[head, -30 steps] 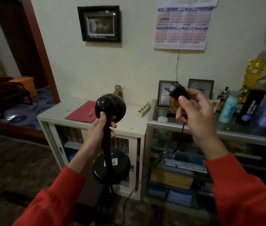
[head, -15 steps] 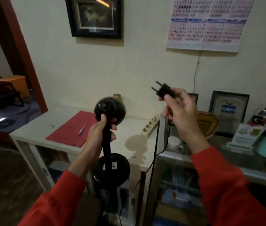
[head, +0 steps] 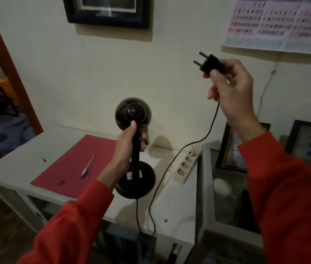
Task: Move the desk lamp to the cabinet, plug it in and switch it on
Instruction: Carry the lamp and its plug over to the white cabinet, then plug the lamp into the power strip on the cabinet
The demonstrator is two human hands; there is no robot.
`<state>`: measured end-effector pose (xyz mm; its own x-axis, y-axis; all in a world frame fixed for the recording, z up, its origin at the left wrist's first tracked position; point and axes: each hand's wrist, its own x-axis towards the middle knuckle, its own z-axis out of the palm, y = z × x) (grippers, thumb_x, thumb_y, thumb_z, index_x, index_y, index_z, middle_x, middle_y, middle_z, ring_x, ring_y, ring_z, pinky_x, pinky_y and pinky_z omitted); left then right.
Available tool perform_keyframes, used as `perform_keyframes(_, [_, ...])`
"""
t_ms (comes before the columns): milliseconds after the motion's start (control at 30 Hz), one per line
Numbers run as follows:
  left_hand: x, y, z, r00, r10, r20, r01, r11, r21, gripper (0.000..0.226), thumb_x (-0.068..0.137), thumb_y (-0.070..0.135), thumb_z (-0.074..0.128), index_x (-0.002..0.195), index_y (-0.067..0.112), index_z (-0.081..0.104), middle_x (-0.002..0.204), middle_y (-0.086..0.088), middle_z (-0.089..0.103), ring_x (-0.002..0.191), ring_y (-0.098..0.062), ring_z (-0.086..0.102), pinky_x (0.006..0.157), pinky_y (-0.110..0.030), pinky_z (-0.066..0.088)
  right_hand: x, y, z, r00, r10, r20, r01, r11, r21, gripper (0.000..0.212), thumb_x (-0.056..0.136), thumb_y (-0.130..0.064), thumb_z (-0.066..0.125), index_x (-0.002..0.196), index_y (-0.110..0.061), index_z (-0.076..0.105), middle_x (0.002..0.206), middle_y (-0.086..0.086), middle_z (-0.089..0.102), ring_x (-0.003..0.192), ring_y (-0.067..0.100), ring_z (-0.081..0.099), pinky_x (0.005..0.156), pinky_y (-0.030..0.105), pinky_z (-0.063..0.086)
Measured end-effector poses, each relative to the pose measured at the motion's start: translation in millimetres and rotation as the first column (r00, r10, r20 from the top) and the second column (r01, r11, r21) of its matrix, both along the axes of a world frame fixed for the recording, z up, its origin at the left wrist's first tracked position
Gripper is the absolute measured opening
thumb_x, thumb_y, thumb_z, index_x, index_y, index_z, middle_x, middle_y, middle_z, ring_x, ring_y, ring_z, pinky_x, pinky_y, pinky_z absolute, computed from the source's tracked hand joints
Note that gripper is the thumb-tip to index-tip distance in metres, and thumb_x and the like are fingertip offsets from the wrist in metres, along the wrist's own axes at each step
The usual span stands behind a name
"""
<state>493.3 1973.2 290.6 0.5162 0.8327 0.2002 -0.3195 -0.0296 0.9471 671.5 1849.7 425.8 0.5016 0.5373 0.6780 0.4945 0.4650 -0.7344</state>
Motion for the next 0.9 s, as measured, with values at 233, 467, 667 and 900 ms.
perform_keyframes(233, [39.6,40.7,-48.9,0.997,0.078,-0.019,-0.079,0.994,-0.070,0.038,0.099,0.036,0.033,0.099,0.007,0.056,0.069,0.000,0.055,0.056,-0.011,0.048,0.052,-0.019,0.044,46.9,40.8,-31.7,0.975,-0.071,0.210,0.108,0.979,-0.173,0.021,0.090,-0.012,0.060,0.090,-0.033,0.056,0.093,-0.003,0.066,0.050,0.008,0.048,0.050,0.022,0.044])
perform_keyframes(467, [68.7,49.7,-85.6,0.985,0.171,-0.036,-0.174,0.979,-0.102,0.031,0.101,0.023,0.024,0.097,0.006,0.050,0.079,-0.008,0.054,0.062,-0.016,0.048,0.066,-0.027,0.042,74.9,44.4,-63.8,0.945,-0.015,0.326,0.175,0.867,-0.467,0.025,0.086,-0.021,0.065,0.082,-0.045,0.059,0.086,-0.015,0.062,0.048,0.000,0.051,0.050,0.018,0.047])
perform_keyframes(667, [81.6,46.4,-97.2,0.979,0.197,-0.048,-0.197,0.980,0.004,0.026,0.101,0.015,0.025,0.103,0.017,0.051,0.084,-0.004,0.057,0.069,-0.015,0.052,0.068,-0.019,0.046,86.7,47.4,-107.7,0.921,0.059,0.384,0.223,0.730,-0.646,0.012,0.086,-0.019,0.066,0.093,-0.029,0.063,0.085,-0.005,0.062,0.059,0.002,0.055,0.050,0.011,0.045])
perform_keyframes(900, [66.5,52.0,-105.9,0.969,0.153,-0.192,-0.152,0.988,0.020,0.025,0.100,0.020,0.033,0.118,0.014,0.051,0.101,-0.005,0.063,0.089,-0.010,0.061,0.083,-0.033,0.048,97.0,49.0,-143.3,0.925,0.081,0.372,0.264,0.567,-0.780,0.009,0.087,-0.018,0.064,0.095,-0.021,0.065,0.086,0.006,0.069,0.053,0.012,0.058,0.060,0.037,0.057])
